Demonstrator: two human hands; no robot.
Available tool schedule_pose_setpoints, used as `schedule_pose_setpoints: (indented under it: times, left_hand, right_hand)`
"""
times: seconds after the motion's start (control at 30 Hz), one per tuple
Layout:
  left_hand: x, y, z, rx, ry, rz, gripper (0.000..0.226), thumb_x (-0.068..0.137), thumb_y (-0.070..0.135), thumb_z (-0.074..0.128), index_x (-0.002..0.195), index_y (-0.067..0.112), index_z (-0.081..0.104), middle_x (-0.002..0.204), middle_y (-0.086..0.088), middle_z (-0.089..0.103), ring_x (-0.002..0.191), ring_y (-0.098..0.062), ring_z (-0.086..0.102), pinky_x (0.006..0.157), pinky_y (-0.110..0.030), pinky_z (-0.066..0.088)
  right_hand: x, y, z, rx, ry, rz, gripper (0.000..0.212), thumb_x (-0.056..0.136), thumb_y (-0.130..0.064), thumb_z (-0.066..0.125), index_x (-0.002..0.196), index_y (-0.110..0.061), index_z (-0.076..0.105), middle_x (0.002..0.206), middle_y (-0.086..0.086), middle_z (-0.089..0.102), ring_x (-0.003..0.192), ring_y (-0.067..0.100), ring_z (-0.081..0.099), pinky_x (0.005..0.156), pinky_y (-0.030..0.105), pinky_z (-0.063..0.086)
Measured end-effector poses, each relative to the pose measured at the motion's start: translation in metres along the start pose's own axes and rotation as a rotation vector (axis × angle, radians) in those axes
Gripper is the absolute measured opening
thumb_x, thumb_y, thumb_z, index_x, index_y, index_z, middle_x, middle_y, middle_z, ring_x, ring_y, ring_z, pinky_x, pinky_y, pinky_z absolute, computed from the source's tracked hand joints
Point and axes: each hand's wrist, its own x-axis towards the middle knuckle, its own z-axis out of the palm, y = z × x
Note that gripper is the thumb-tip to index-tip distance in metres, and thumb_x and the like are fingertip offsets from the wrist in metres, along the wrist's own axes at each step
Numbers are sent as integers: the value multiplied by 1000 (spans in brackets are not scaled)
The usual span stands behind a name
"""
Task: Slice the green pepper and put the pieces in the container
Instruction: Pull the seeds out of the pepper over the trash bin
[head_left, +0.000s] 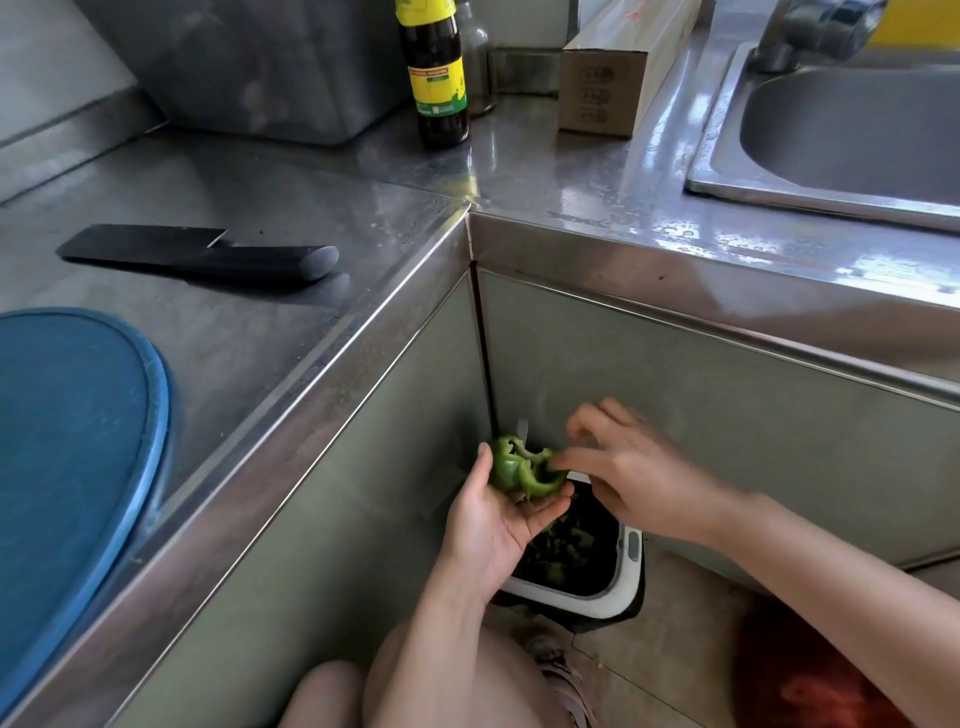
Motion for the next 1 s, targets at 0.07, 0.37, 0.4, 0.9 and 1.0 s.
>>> schedule_pose_setpoints:
  times: [0.07,0.37,0.4,0.9,1.0]
  left_hand:
    - [0,-1,0,28,-4,7,58,97,47,33,113,-3,57,99,-23,69,81,-34,68,68,-35,60]
    - [3,-6,2,116,14,62,48,92,38,43,122,2,55,116,-20,64,94,-28,66,79,-38,56]
    - [3,-7,2,122,24,75,51,88,38,46,124,2,54,117,-20,63,93,-27,66,78,-38,56]
    - [6,-10,-5,89,5,159,57,87,32,57,133,0,45,123,-25,57,97,-29,64,75,-35,55]
    - [9,-8,-8,56,-20,172,57,87,31,56,134,0,44,122,-24,57,99,-29,63,84,-39,54]
  right_hand:
    - [-1,-4,3,-57,-28,21,42,60,-5,67,98,-23,68,93,3,48,87,22,44,70,30,37]
    - [-3,-24,20,-233,0,133,12,58,-17,72,69,-17,66,84,3,49,81,22,39,69,34,28]
    - [-2,-26,22,-263,14,133,11,58,-16,70,68,-16,65,84,4,50,82,23,39,68,34,26]
    - [2,-42,28,-394,117,210,22,64,-12,53,78,-10,70,105,14,56,108,35,41,77,50,44]
    - [-2,-43,31,-316,134,274,42,51,-8,72,92,-11,72,116,15,59,113,36,40,76,51,48]
